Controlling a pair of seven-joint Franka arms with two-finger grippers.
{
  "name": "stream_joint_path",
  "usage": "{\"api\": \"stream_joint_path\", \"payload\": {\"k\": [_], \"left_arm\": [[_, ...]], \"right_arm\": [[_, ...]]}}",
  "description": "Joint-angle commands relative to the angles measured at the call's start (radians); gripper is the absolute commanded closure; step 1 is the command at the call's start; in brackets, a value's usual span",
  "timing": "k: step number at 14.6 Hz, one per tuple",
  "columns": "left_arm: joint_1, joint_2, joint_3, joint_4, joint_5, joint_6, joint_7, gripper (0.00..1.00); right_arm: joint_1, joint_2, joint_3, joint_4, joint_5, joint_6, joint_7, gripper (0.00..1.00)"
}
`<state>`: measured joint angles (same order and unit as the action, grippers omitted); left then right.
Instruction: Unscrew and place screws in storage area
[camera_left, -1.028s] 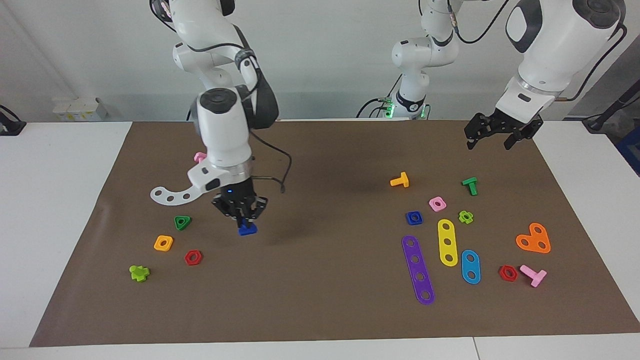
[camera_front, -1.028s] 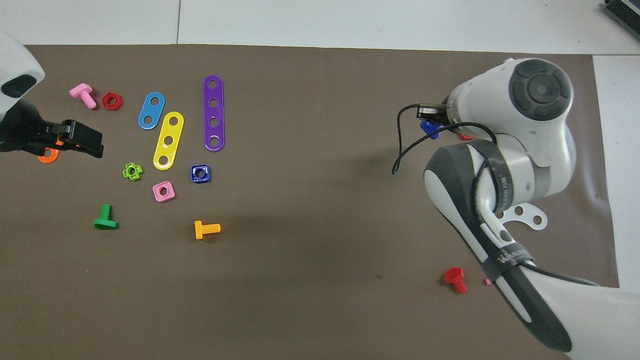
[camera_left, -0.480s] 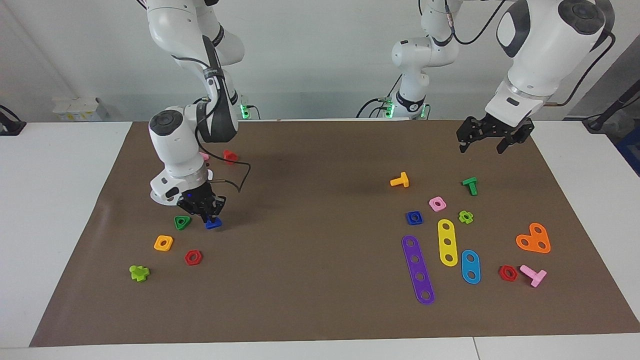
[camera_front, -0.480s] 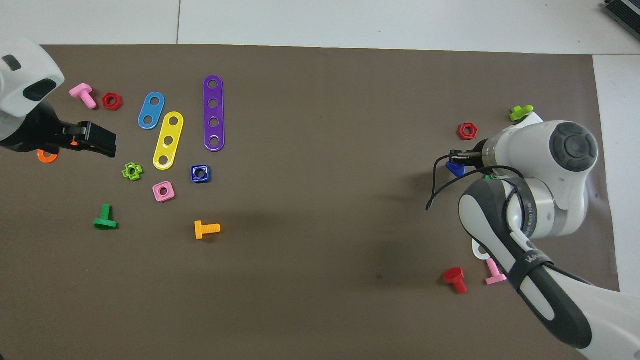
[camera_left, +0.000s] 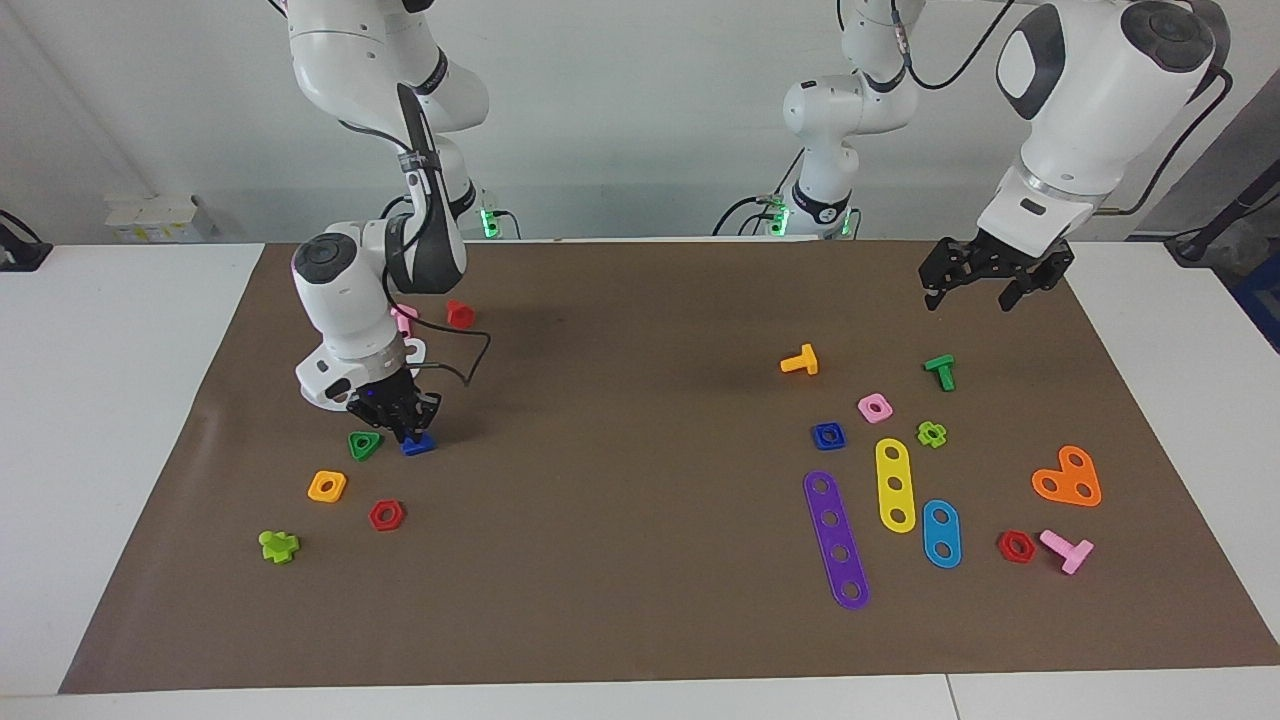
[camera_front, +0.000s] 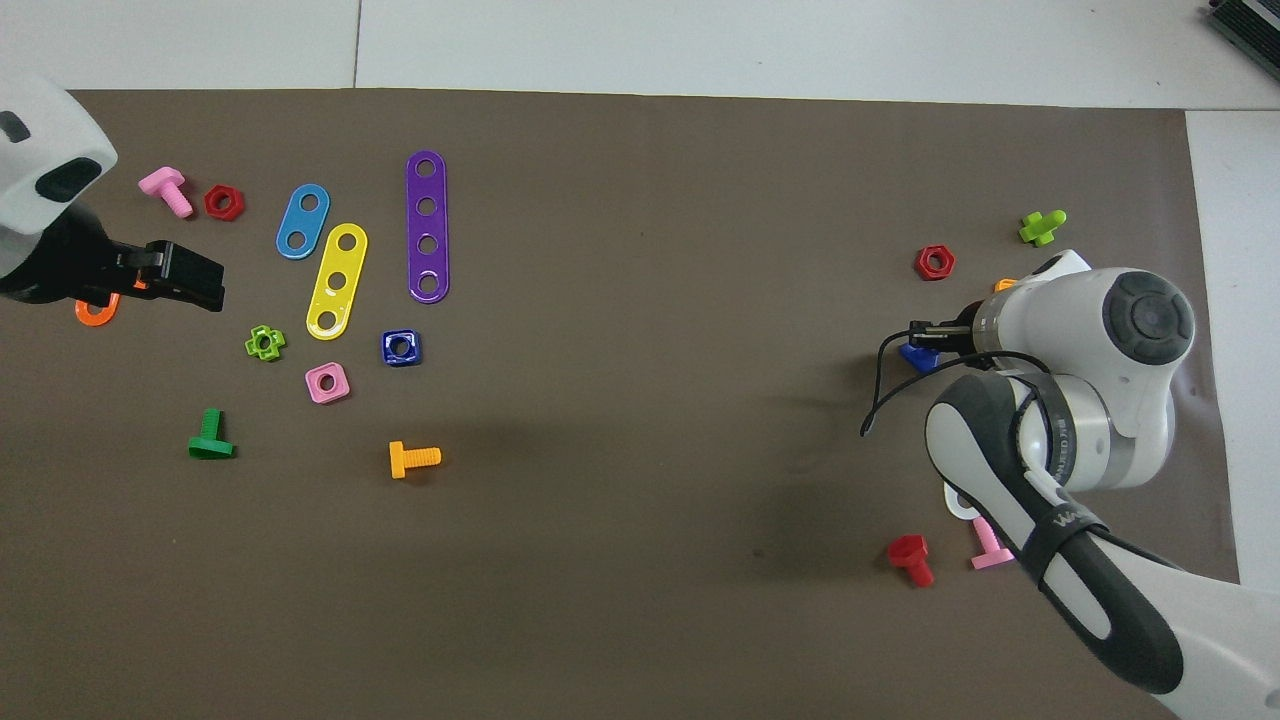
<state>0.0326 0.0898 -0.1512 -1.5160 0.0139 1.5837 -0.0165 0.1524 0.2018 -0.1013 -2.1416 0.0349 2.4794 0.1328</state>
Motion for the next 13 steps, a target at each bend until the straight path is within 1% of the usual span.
{"api": "stream_joint_path", "payload": {"k": [1,3,5,8,10,12,13], "left_arm": [[0.001,-0.033,0.005,-0.042,-0.002,0.025,-0.005,0.00],[0.001,-0.033,0.004,-0.044,-0.002,0.024,-0.005,0.00],[0.001,-0.033,0.004,-0.046,-0.003,0.027,-0.003,0.00],[0.000,-0.035,0.004,-0.049,-0.008,0.025,-0.005,0.00],[0.000,-0.041,0.004,-0.053,-0.008,0.030,-0.005,0.00],[0.001,-0.048,0.004,-0.069,-0.008,0.036,-0.005,0.00],[0.001,-0.048,0.004,-0.069,-0.008,0.039,-0.005,0.00]], "right_arm": [[-0.017,-0.050,0.008,0.023,0.028,-0.026,0.065,0.00],[-0.049,-0.073,0.003,0.136,0.026,-0.165,0.083,0.00],[-0.085,-0.126,0.002,0.251,0.022,-0.351,0.084,0.00],[-0.108,-0.215,-0.002,0.385,0.011,-0.625,0.077,0.00],[-0.131,-0.236,0.002,0.491,0.008,-0.800,0.035,0.00],[-0.129,-0.237,0.002,0.564,-0.003,-0.907,-0.019,0.00],[-0.126,-0.246,0.003,0.565,-0.010,-0.931,-0.025,0.00]]}}
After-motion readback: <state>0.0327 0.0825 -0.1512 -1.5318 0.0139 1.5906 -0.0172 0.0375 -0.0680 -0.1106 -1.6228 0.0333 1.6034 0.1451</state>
